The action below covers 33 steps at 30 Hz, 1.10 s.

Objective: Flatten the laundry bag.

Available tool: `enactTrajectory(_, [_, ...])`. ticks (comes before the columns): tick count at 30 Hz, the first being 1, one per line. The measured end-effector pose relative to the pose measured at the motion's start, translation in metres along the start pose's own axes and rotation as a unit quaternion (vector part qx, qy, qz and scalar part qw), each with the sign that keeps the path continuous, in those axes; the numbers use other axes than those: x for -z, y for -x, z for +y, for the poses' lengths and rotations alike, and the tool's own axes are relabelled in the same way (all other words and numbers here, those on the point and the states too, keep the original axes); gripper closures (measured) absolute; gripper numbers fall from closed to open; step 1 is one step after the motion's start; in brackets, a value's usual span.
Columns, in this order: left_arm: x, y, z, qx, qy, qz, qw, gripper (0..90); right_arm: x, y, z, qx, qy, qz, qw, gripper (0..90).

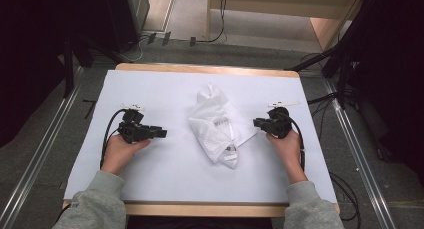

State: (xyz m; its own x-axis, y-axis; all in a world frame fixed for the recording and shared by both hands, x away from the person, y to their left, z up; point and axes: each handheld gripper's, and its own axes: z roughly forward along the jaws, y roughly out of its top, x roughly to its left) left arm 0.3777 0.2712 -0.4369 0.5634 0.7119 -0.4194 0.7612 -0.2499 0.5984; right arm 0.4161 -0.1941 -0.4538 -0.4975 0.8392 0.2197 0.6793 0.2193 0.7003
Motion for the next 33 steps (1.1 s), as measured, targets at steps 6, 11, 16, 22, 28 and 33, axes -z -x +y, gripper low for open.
enactTrajectory(6, [0.002, 0.001, 0.0, -0.003, 0.001, -0.003, 1.0, 57.7, 0.008, -0.016, 0.003, 0.004, 0.013, 0.022, 0.9997, 77.4])
enactTrajectory(11, [0.003, 0.003, 0.0, -0.005, 0.001, -0.004, 1.0, 56.6, -0.001, -0.035, 0.0, 0.024, -0.002, 0.036, 0.9991, 77.3])
enactTrajectory(16, [0.003, 0.004, 0.0, -0.007, 0.002, -0.006, 1.0, 55.9, -0.012, -0.046, -0.002, 0.029, -0.014, 0.048, 0.9983, 75.7])
enactTrajectory(22, [0.005, 0.003, -0.001, -0.008, 0.002, -0.005, 1.0, 55.4, -0.023, -0.061, -0.005, 0.043, -0.034, 0.061, 0.9966, 74.0])
enactTrajectory(28, [0.007, 0.002, -0.003, -0.007, 0.003, -0.003, 1.0, 54.8, -0.021, -0.082, -0.006, 0.059, -0.038, 0.092, 0.9933, 86.8])
enactTrajectory(33, [0.008, 0.002, -0.004, -0.006, 0.004, -0.001, 1.0, 54.6, -0.021, -0.099, -0.006, 0.079, -0.044, 0.116, 0.9891, 89.6])
